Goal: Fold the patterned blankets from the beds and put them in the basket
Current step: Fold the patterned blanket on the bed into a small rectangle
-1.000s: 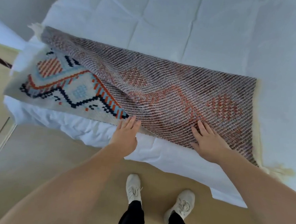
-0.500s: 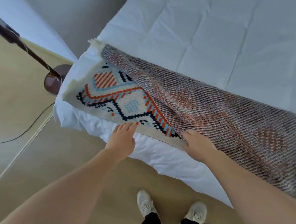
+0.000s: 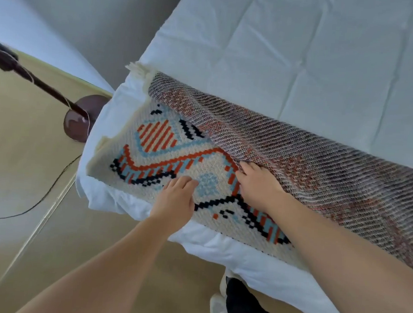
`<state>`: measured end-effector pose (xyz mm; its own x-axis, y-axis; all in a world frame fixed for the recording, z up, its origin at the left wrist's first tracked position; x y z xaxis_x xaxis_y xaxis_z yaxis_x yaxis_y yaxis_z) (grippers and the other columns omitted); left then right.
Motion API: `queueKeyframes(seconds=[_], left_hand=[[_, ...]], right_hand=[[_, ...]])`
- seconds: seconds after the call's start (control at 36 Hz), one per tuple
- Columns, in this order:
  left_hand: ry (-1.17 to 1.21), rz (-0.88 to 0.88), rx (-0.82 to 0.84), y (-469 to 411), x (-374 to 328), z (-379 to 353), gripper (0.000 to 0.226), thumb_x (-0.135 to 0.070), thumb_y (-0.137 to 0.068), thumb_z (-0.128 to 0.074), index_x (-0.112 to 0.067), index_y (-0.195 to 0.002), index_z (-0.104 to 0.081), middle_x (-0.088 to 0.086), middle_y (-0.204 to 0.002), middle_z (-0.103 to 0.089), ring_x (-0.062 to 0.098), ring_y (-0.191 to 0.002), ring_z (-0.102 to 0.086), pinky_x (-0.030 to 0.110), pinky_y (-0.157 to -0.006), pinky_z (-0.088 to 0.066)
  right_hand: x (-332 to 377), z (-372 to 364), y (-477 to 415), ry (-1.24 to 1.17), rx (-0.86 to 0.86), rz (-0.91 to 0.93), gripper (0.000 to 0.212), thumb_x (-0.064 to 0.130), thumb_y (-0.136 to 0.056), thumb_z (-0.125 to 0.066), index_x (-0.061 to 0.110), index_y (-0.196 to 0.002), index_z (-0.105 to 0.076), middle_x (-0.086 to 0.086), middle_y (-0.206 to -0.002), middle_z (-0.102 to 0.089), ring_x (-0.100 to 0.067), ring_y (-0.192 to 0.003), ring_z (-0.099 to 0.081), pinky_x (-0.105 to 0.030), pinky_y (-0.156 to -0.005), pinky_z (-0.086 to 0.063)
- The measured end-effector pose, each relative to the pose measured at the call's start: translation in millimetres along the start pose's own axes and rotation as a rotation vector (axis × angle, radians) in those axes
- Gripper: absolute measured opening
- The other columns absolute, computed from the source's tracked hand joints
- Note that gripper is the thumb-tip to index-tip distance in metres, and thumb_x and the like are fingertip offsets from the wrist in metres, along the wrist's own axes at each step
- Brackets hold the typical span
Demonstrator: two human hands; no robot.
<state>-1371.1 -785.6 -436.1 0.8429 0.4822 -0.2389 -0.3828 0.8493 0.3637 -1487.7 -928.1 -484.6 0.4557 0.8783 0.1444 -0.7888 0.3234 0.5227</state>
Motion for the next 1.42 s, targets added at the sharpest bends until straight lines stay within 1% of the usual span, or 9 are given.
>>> queueKeyframes(seconds=[0.28, 0.5, 0.81, 0.94, 1.0, 1.08, 1.25, 1.33, 1.42], left_hand=[[-0.052, -0.05, -0.026, -84.6, 11.9, 19.4, 0.044, -0.016, -0.096, -0.043, -0.018, -0.14, -0.041, 0.002, -0.145, -0.037, 0.022, -0.136, -0.03, 0.035, -0.112, -0.025], [-0.116, -0.203, -0.035, -141.0, 5.6, 22.6, 0.037, -0.019, -0.098, -0.043, -0.016, -0.135, -0.045, 0.009, -0.149, -0.031, 0.027, -0.141, -0.022, 0.041, -0.116, -0.023], [-0.235, -0.455, 0.025, -191.6, -31.1, -0.3, 0.045, -0.028, -0.096, -0.048, -0.029, -0.139, -0.035, 0.01, -0.159, -0.004, 0.036, -0.146, 0.009, 0.057, -0.117, 0.004], [-0.183, -0.702, -0.093, -186.2, -30.3, 20.2, 0.032, -0.013, -0.09, -0.057, -0.017, -0.121, -0.062, 0.013, -0.148, -0.039, 0.036, -0.139, -0.028, 0.058, -0.115, -0.016], [-0.112, -0.844, -0.243, -175.7, -24.8, 33.7, 0.031, -0.006, -0.077, -0.07, -0.012, -0.108, -0.07, 0.017, -0.126, -0.058, 0.039, -0.116, -0.05, 0.058, -0.101, -0.04], [-0.059, -0.96, -0.344, -153.6, -12.8, 47.2, 0.029, -0.006, -0.08, -0.057, -0.014, -0.103, -0.072, 0.014, -0.105, -0.062, 0.028, -0.095, -0.045, 0.046, -0.082, -0.048], [-0.005, -0.959, -0.281, -132.1, 8.2, 46.2, 0.029, -0.007, -0.082, -0.048, -0.005, -0.097, -0.073, 0.011, -0.087, -0.063, 0.031, -0.076, -0.059, 0.041, -0.071, -0.052], [-0.033, -0.815, -0.123, -131.1, 16.9, 31.2, 0.035, -0.023, -0.096, -0.038, -0.004, -0.098, -0.067, 0.013, -0.117, -0.064, 0.038, -0.114, -0.055, 0.047, -0.1, -0.043], [-0.107, -0.641, 0.126, -134.5, 25.2, 12.8, 0.05, -0.037, -0.103, -0.018, -0.009, -0.115, -0.057, 0.008, -0.151, -0.037, 0.024, -0.145, -0.02, 0.039, -0.12, -0.004]], right_hand=[[-44.9, 26.4, -53.3, -0.03, -0.006, -0.277, 0.077, 0.057, -0.091, -0.045, 0.014, -0.149, -0.019, -0.022, -0.157, -0.007, -0.043, -0.136, -0.025, -0.053, -0.106, -0.034], [-43.5, 22.5, -72.5, -0.116, -0.043, -0.406, 0.041, 0.021, -0.094, -0.047, 0.01, -0.133, -0.041, -0.026, -0.154, -0.015, -0.045, -0.13, -0.032, -0.053, -0.106, -0.034], [-24.4, 21.1, -37.6, -0.658, -0.191, -0.342, 0.017, 0.023, -0.103, -0.033, 0.017, -0.107, -0.048, -0.009, -0.16, -0.015, -0.023, -0.148, -0.014, -0.037, -0.115, -0.027], [-8.6, 25.5, -22.6, -0.645, -0.159, -0.488, 0.026, 0.024, -0.104, -0.031, 0.01, -0.118, -0.047, -0.012, -0.134, -0.052, -0.027, -0.107, -0.055, -0.035, -0.089, -0.045], [-3.7, 25.3, -20.7, -0.643, -0.175, -0.529, 0.02, 0.024, -0.103, -0.031, 0.012, -0.111, -0.046, -0.008, -0.1, -0.059, -0.021, -0.079, -0.054, -0.037, -0.07, -0.047], [4.4, 24.8, -20.3, -0.641, -0.187, -0.556, 0.014, 0.025, -0.102, -0.033, 0.015, -0.105, -0.043, -0.003, -0.082, -0.053, -0.018, -0.066, -0.051, -0.04, -0.064, -0.048], [17.8, 25.0, -23.3, -0.592, -0.143, -0.545, 0.012, 0.021, -0.101, -0.034, 0.014, -0.102, -0.044, -0.005, -0.084, -0.054, -0.02, -0.071, -0.052, -0.04, -0.064, -0.047], [27.4, 27.6, -20.9, -0.583, -0.093, -0.504, 0.014, 0.021, -0.101, -0.034, 0.014, -0.102, -0.047, -0.003, -0.102, -0.058, -0.024, -0.088, -0.055, -0.033, -0.071, -0.043], [37.2, 23.7, -18.2, -0.531, -0.022, -0.453, 0.029, 0.02, -0.102, -0.031, 0.007, -0.122, -0.046, -0.012, -0.154, -0.031, -0.029, -0.141, -0.032, -0.039, -0.115, -0.03]])
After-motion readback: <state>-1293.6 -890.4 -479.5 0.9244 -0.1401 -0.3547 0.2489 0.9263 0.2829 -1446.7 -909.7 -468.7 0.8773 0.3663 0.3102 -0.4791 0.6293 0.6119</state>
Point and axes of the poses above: each hand's wrist, its own y-axis away from the middle knuckle, its own z-axis out of the back of the hand, x = y × z, the point moved 7 cm from there along -y, towards the middle knuckle
